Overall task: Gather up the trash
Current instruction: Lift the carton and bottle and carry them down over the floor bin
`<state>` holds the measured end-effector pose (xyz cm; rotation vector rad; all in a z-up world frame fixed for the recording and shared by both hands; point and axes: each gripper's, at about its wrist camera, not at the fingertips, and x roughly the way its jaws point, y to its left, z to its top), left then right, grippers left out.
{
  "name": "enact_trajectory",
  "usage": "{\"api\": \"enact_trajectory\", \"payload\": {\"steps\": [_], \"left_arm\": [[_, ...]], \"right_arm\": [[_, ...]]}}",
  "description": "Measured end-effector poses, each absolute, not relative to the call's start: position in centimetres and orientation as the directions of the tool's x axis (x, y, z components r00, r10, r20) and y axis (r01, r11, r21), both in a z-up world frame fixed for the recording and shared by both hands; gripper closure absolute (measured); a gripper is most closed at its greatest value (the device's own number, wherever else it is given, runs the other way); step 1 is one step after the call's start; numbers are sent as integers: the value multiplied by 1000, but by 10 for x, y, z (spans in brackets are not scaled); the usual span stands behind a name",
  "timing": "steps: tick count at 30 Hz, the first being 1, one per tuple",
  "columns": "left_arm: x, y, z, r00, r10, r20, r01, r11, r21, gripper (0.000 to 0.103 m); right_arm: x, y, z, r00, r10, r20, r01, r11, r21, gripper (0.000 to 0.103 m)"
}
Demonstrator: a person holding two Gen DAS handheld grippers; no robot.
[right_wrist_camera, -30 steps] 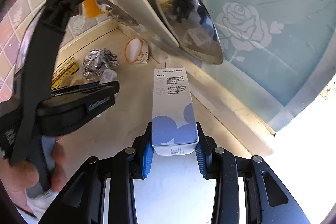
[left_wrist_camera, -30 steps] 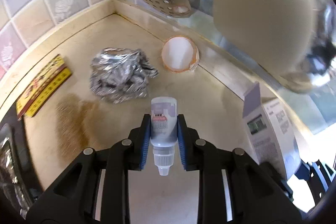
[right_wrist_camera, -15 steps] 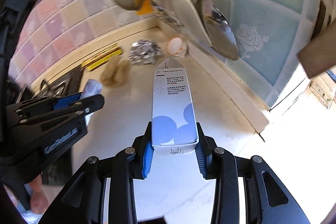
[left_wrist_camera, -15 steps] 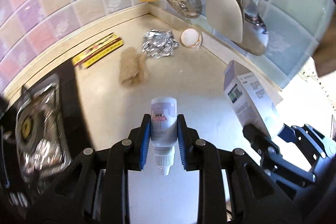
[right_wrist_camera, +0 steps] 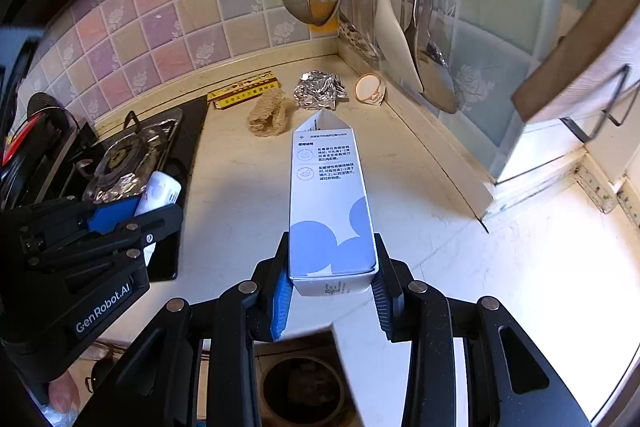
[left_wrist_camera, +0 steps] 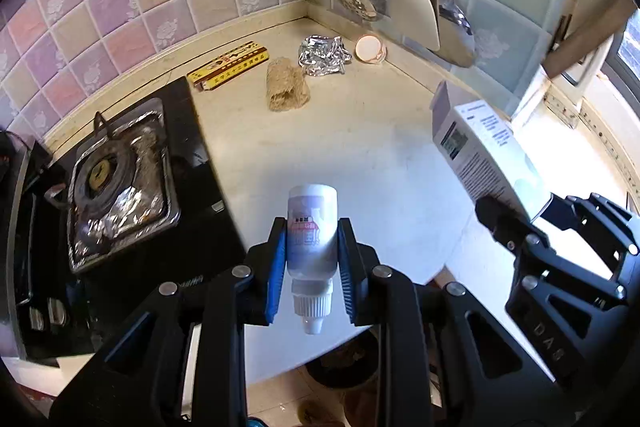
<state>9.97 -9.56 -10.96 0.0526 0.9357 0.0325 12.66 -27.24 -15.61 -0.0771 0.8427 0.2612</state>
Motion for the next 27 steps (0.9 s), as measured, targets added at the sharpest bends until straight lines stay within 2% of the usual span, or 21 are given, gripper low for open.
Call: {"api": "enact_trajectory", "payload": {"steps": [14, 21, 27], "left_arm": [[-49, -61, -110, 597, 10, -802, 1, 1000, 14, 82], [-111, -59, -136, 556, -37, -830, 43, 999, -16, 82], [-126, -68, -167, 499, -66, -864, 87, 996, -26, 82]], "right_arm": [[-47, -238, -155, 650, 174, -739, -238, 971, 20, 69], [-132, -228, -187, 603, 163, -781, -229, 973, 26, 69], [-160, -229, -229, 523, 155, -838, -210, 976, 49, 69]]}}
